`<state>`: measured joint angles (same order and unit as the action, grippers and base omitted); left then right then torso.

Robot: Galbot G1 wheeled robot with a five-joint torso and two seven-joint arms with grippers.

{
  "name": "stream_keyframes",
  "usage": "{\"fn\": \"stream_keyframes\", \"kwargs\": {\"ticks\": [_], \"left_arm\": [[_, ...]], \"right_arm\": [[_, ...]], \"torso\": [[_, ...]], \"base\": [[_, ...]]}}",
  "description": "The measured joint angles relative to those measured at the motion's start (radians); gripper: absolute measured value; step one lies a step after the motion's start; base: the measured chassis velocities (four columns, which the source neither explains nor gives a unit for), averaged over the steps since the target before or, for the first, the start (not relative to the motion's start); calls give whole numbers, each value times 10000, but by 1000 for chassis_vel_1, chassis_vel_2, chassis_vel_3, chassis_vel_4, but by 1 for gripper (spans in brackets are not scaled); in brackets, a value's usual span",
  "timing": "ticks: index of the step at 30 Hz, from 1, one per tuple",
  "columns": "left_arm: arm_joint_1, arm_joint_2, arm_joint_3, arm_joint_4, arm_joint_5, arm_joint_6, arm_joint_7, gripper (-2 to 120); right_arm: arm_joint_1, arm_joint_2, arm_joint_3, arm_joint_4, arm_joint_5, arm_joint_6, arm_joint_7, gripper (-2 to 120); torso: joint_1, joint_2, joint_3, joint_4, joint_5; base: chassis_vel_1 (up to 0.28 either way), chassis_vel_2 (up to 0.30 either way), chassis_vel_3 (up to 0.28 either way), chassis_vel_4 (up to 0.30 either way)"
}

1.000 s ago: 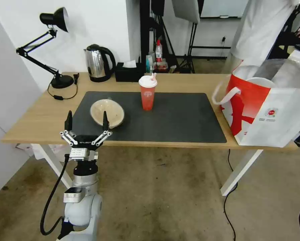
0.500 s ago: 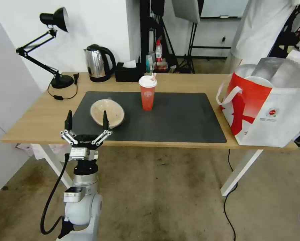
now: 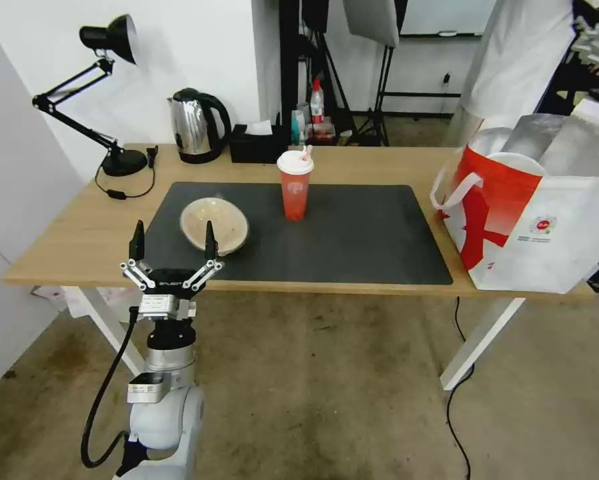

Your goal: Pick up the trash from the table and place it into the takeout bag.

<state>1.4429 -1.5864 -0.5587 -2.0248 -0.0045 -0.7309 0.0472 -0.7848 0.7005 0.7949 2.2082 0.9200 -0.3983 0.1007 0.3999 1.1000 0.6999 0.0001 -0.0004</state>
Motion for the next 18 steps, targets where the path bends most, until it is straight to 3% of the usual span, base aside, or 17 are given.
{"fn": "stream_keyframes", "kwargs": {"ticks": [18], "left_arm": [[-21,7,35,-141,-24,76,-1,100]], "right_arm": [[-2544,558,-740,1979,-43,1232,-1057,100]], "torso": [[0,0,1,-1,2]], "base": [[0,0,0,0]]}}
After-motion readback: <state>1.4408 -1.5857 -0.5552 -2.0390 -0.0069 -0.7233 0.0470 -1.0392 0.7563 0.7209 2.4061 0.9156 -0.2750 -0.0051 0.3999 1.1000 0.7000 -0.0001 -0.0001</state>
